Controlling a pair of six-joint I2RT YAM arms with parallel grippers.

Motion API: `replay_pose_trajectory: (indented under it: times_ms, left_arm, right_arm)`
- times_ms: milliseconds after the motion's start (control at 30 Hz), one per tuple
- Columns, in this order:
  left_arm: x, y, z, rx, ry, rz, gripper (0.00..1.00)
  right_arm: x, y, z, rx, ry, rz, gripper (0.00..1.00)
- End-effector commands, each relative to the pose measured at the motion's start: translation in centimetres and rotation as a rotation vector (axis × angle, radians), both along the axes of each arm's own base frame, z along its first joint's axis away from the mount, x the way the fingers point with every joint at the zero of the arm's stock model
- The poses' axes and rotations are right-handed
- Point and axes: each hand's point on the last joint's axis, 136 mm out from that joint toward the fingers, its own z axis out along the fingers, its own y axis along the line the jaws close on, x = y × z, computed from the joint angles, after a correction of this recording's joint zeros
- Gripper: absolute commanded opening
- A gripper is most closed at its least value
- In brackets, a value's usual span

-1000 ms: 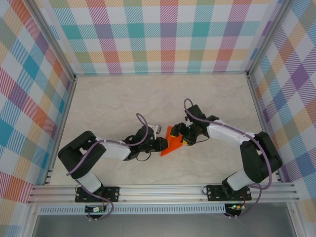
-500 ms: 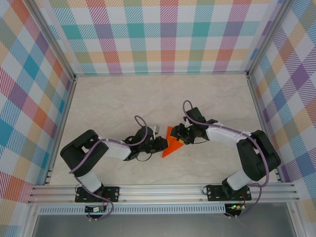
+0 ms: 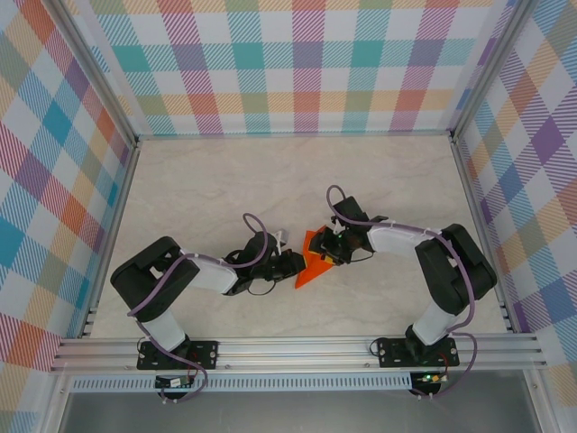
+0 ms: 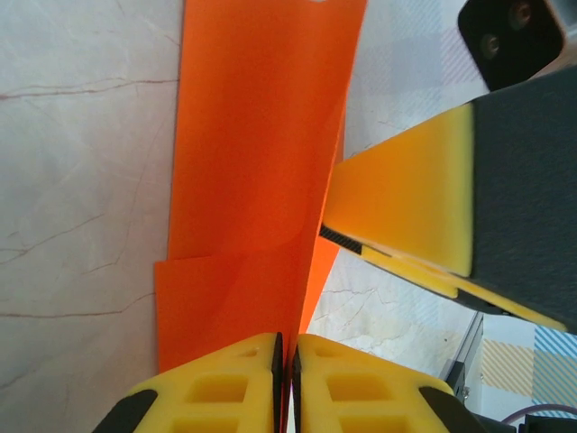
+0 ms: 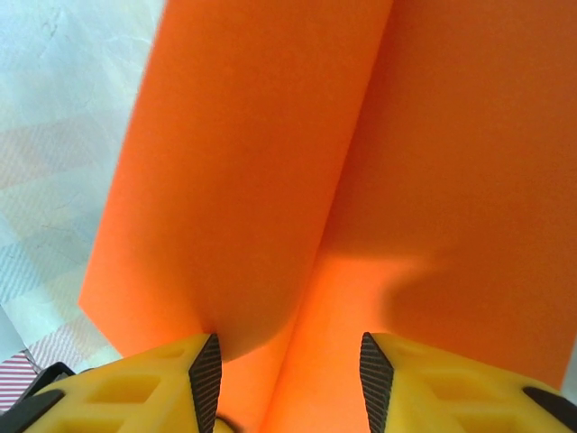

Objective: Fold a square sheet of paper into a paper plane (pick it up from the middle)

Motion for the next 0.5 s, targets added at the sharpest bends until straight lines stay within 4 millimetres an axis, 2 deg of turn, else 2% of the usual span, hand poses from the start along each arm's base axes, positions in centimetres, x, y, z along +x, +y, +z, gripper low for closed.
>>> replay_pose_trajectory:
  times_ms: [0, 200, 467]
  left_arm:
    - [0.4, -0.1, 0.1, -0.022, 0.004, -0.002, 0.13]
    - [0.4, -0.3, 0.2, -0.017, 0.001, -0.025, 0.16]
    - [0.6, -0.1, 0.7, -0.013, -0.005, -0.033, 0.25]
  right_arm:
    - [0.7, 0.4, 0.3, 0.008, -0.018, 0.023, 0.47]
    - [0.3, -0.3, -0.8, -0.041, 0.017, 0.009, 0.47]
    - [-0.2, -1.8, -2.6, -0.143, 0.078, -0.023, 0.47]
